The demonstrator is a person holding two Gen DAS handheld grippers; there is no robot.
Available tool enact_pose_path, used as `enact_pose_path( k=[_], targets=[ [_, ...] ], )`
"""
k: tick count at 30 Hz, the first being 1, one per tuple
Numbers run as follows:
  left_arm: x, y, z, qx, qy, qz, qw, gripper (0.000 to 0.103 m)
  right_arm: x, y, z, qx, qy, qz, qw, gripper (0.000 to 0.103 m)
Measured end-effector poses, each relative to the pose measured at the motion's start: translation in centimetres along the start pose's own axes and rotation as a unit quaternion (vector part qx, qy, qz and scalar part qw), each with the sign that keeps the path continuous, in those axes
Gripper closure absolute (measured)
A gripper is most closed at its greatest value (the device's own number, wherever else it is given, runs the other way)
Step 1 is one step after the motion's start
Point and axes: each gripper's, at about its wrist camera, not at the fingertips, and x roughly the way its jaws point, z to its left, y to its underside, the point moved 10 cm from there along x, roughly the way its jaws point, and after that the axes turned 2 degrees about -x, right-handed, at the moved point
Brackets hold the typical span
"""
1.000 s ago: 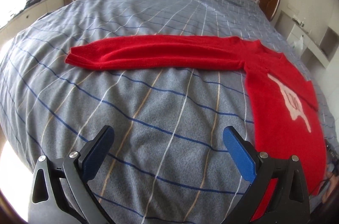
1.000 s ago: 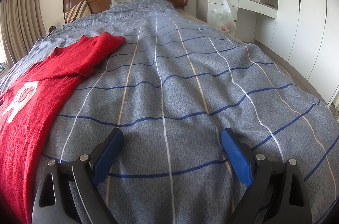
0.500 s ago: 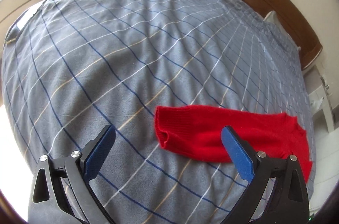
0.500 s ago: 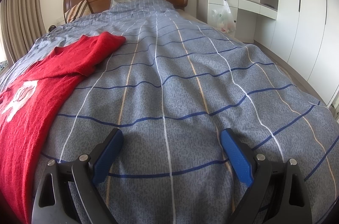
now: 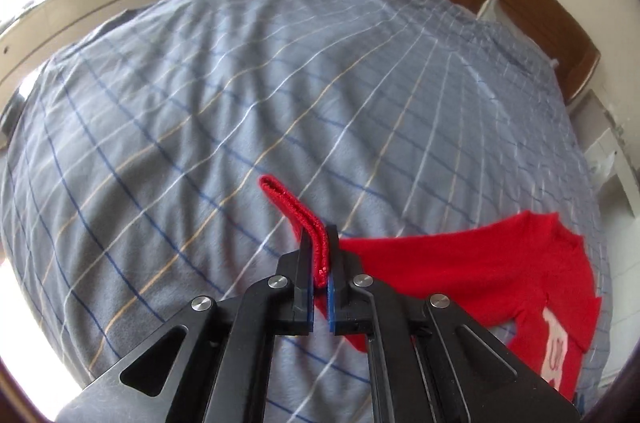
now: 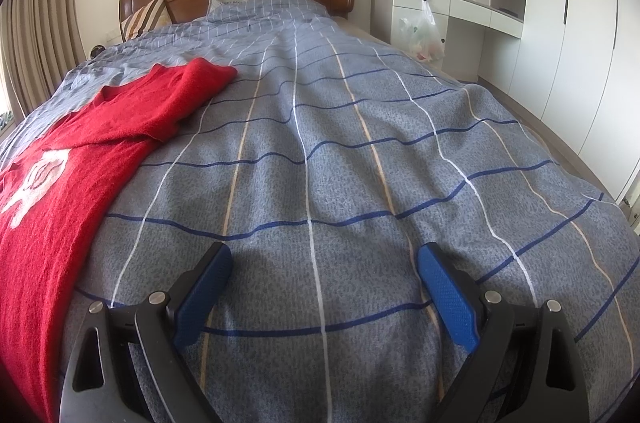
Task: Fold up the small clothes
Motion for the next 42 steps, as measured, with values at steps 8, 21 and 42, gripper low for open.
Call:
enact_pose_path(
  k=[8, 21, 42],
  targets=[
    [-7.3, -2.5, -27.7, 0.175, 0.158, -0.041, 0.9710, 0.101, 0.0, 0.0, 0.0, 0.000, 0.000, -0.001, 1.000, 0.009],
    [-4.0, 17.3, -45.1, 0.343, 0.210, 0.030, 0.9150, 0.017, 0.0, 0.0, 0.0, 0.001, -0.001, -0.001, 1.000, 0.009],
    [-1.7, 18.4, -16.0, 0.242, -0.016, -0.032, 0.9697, 0.009, 0.2, 0.0, 0.0, -0.003, 0.002, 0.001, 1.000, 0.009]
  ],
)
